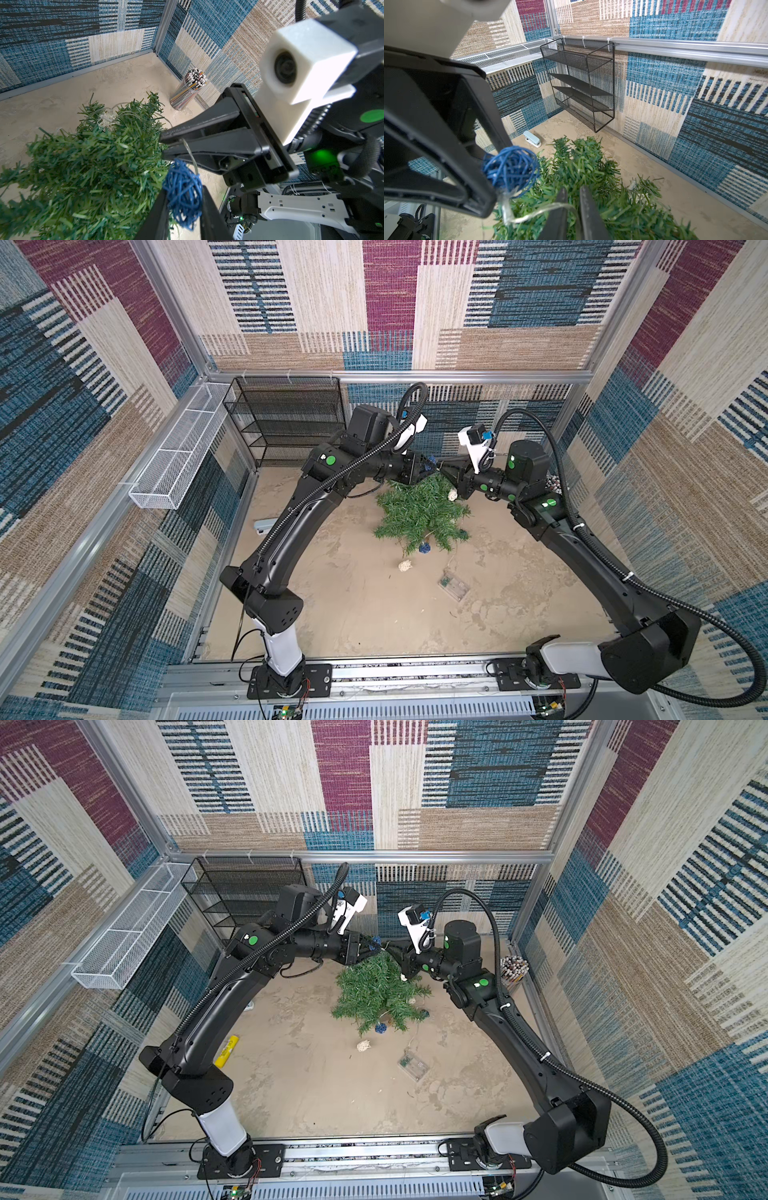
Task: Remove string lights from the small christmas tree
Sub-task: Pick up the light string from the Christmas tree.
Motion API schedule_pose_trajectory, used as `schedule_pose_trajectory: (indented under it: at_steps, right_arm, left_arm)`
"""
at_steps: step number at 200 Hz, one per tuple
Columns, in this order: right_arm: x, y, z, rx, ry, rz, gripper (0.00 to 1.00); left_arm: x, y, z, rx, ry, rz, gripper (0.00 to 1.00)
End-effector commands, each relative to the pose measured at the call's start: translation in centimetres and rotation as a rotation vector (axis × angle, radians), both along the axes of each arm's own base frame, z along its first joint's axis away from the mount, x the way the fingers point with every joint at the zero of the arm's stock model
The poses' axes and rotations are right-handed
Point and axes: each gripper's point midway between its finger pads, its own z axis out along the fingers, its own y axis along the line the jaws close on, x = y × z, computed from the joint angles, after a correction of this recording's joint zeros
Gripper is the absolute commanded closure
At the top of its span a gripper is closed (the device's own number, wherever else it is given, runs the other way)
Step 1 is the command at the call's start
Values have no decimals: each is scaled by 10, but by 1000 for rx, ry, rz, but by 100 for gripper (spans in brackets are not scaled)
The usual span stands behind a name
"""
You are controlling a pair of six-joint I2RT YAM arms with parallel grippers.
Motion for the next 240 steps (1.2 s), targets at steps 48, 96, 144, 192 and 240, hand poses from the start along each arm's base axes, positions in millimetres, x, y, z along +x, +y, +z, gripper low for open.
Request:
schedule_pose_trajectory:
  at_steps: [48,96,144,192,240]
  right_arm:
    - [-14,-3,22,40,-111,3,100]
    - [-13,-11,26,49,-122,-36,100]
    - [-12,-28,25,63,-110,-95,100]
    - [-7,-50,11,69,-47,-157,100]
    - [7,-83,-7,64,25,-254,100]
  left_arm:
    - [-2,-7,16,-40,-64,-31,69]
    - [-2,-8,14,-44,-57,-35,51]
    - [0,-3,16,-45,-89,-3,13]
    - [4,13,21,-36,-160,77,6]
    - [7,28,14,17,-203,140,16]
